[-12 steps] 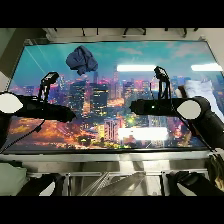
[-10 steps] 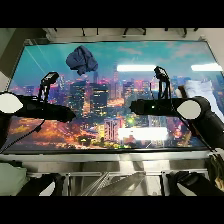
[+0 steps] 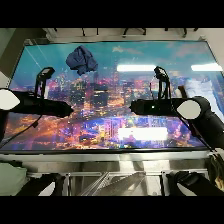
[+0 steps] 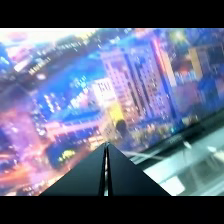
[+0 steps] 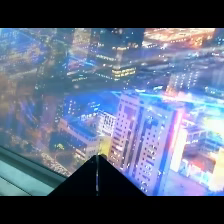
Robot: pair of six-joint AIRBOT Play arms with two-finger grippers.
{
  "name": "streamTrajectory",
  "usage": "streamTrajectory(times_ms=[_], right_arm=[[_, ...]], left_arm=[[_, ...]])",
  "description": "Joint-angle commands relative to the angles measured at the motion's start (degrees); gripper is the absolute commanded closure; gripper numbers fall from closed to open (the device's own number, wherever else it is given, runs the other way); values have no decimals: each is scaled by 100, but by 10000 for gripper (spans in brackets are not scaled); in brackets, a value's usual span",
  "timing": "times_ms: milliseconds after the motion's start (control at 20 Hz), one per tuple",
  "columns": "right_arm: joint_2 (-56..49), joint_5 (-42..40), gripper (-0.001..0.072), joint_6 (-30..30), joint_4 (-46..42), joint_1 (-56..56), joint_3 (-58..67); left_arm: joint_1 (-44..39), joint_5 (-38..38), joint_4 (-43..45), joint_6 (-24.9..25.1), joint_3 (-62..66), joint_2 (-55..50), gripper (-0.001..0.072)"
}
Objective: Fold the shirts.
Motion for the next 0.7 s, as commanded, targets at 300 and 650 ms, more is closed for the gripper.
streamTrajectory(times_ms=[300,650], right_arm=[[-4,-17,690,4,417,7,-2],[-341,2,690,7,890,251,-15]], left_arm=[[973,809,177,-236,2227,-2736,49],[1790,2660,-1832,914,4216,-5506,51]])
